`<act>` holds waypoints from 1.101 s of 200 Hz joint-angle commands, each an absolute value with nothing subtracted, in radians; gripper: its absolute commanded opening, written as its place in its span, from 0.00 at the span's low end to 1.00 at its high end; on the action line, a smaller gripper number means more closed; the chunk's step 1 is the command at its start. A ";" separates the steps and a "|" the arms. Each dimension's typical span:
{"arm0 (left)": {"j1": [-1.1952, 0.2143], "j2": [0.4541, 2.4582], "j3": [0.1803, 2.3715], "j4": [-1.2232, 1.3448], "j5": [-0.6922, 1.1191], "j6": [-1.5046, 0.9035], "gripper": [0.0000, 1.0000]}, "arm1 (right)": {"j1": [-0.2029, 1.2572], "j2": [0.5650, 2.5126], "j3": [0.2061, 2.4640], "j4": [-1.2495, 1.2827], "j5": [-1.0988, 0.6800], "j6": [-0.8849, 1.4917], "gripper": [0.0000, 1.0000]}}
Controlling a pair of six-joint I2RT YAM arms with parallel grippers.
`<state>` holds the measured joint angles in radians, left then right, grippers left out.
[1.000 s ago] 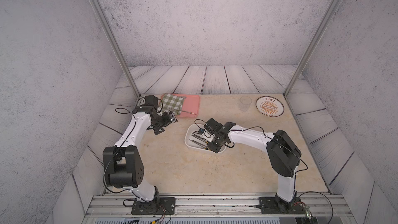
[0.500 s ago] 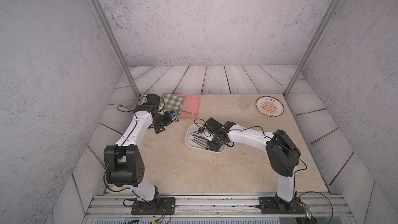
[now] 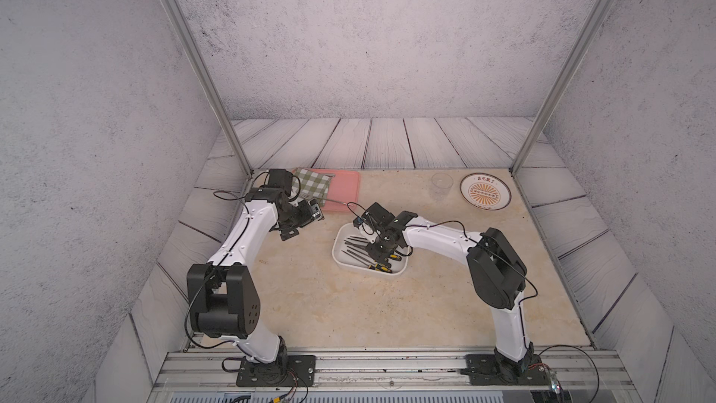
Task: Put the file tool into the storage box
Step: Adjust the file tool in the storage box.
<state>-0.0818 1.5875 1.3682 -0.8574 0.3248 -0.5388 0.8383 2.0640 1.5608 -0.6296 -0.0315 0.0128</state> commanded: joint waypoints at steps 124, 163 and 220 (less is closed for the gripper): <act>-0.088 1.408 1.322 -0.757 0.121 -0.438 0.98 | 0.824 1.861 1.574 -0.617 0.090 0.057 0.76; -0.088 1.336 1.220 -0.616 0.013 -0.408 0.99 | 0.766 1.669 1.461 -0.505 0.217 0.214 0.99; -0.094 1.259 1.040 -0.354 0.053 -0.156 0.98 | 0.618 1.360 1.128 -0.397 0.431 0.297 0.99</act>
